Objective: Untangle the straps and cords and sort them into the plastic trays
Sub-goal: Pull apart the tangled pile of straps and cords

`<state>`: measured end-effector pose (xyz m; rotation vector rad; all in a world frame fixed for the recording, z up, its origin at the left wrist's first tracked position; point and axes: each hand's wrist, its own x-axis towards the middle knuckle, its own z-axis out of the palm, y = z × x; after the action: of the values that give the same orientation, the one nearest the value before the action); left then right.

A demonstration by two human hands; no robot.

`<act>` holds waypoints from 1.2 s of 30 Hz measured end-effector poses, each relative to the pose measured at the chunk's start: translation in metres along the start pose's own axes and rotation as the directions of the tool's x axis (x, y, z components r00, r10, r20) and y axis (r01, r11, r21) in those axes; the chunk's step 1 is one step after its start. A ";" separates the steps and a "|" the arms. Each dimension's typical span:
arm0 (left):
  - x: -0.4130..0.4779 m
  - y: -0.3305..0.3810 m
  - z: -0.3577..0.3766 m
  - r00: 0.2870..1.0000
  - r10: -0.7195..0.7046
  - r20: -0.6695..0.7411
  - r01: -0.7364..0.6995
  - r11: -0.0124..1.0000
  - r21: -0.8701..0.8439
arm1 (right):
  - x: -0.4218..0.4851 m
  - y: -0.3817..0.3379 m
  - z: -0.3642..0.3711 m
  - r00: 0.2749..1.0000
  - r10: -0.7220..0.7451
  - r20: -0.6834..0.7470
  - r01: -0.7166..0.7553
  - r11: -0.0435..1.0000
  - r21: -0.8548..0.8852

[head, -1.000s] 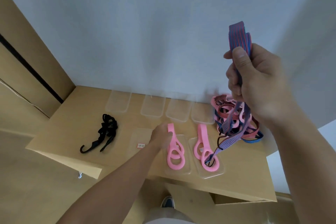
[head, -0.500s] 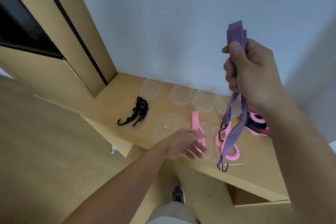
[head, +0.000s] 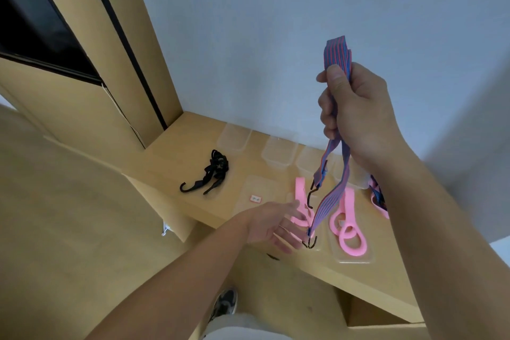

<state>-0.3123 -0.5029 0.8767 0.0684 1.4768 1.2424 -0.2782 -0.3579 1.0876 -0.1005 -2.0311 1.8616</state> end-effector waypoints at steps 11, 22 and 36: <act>0.002 0.015 -0.082 0.994 -0.072 0.081 0.070 0.997 0.029 | 0.047 0.006 0.063 0.998 0.005 -0.059 -0.002 0.999 0.037; 0.027 0.024 -0.155 0.988 -0.110 0.110 0.123 0.985 -0.118 | 0.083 0.021 0.129 0.968 0.152 -0.200 -0.115 0.976 0.185; 0.043 0.020 -0.200 0.979 -0.082 0.184 0.170 0.828 -0.535 | 0.084 0.066 0.178 0.900 0.362 -0.241 -0.250 0.884 0.396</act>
<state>-0.4886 -0.5930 0.8199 -0.3113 0.9289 1.4729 -0.4269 -0.4930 1.0335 -0.6119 -1.5047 2.2143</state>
